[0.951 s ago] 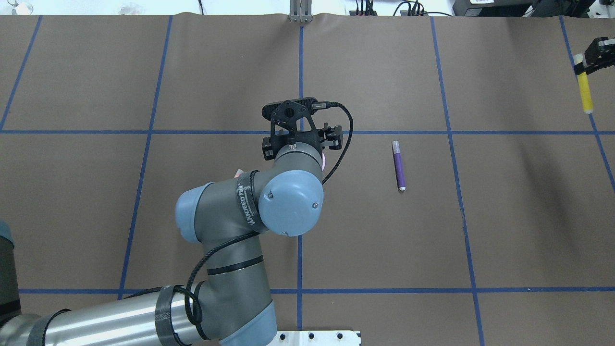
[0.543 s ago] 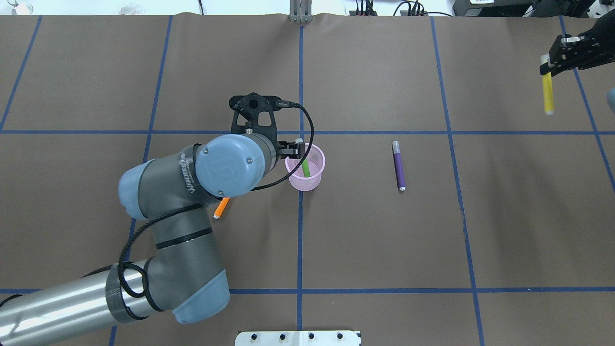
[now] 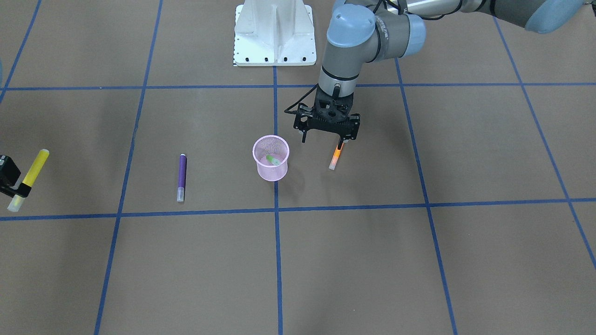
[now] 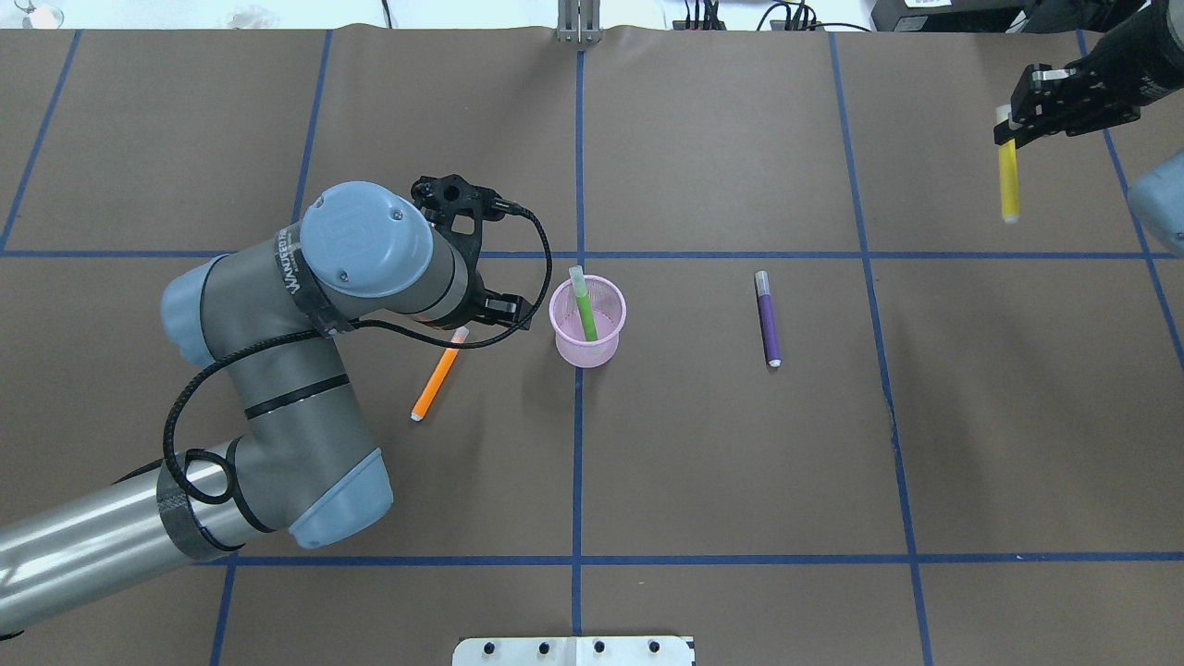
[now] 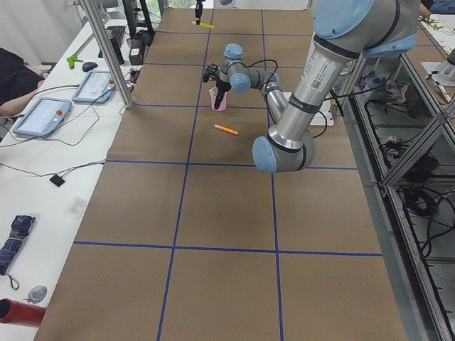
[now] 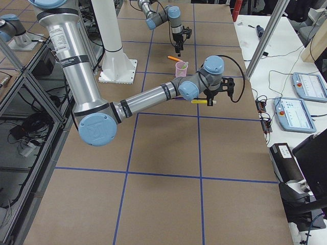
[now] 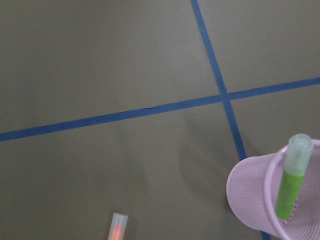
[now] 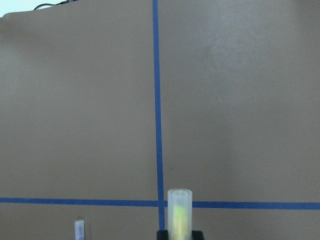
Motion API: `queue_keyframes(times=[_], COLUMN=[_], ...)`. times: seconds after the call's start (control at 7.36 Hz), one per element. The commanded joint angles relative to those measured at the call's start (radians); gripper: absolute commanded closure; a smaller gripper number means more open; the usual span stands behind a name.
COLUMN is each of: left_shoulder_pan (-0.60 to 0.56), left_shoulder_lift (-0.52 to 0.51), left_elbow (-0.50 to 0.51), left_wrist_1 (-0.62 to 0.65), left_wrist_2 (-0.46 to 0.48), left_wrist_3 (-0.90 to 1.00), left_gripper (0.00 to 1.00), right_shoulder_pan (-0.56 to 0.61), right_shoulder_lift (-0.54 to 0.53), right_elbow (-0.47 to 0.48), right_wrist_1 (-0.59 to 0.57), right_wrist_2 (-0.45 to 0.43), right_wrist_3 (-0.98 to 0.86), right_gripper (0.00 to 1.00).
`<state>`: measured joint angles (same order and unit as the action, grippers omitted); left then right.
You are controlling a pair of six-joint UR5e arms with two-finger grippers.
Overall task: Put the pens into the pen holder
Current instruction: 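Grasp the orange marker with left gripper while right carries yellow marker toward cup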
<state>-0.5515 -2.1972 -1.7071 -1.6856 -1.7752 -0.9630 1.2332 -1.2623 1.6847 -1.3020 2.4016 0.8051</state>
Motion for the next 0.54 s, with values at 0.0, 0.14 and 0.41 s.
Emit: queue_keyframes(times=[0.0, 0.14, 0.41], left_shoulder_pan=[0.007, 0.005, 0.002], left_shoulder_lift=[0.002, 0.002, 0.002], left_elbow=[0.094, 0.121, 0.167], left_wrist_1=[-0.017, -0.050, -0.069], left_wrist_2=[-0.010, -0.012, -0.042], left_wrist_3=[0.032, 0.033, 0.073], left_gripper=[0.08, 0.10, 0.11], right_shoulder_pan=[-0.065, -0.093, -0.119], right_shoulder_lift=[0.038, 0.061, 0.084], right_elbow=[0.026, 0.026, 0.026], right_wrist_1=[0.000, 0.000, 0.000], right_wrist_2=[-0.036, -0.050, -0.062], right_wrist_3=[0.072, 0.113, 0.121], right_gripper=[1.00, 1.00, 1.00])
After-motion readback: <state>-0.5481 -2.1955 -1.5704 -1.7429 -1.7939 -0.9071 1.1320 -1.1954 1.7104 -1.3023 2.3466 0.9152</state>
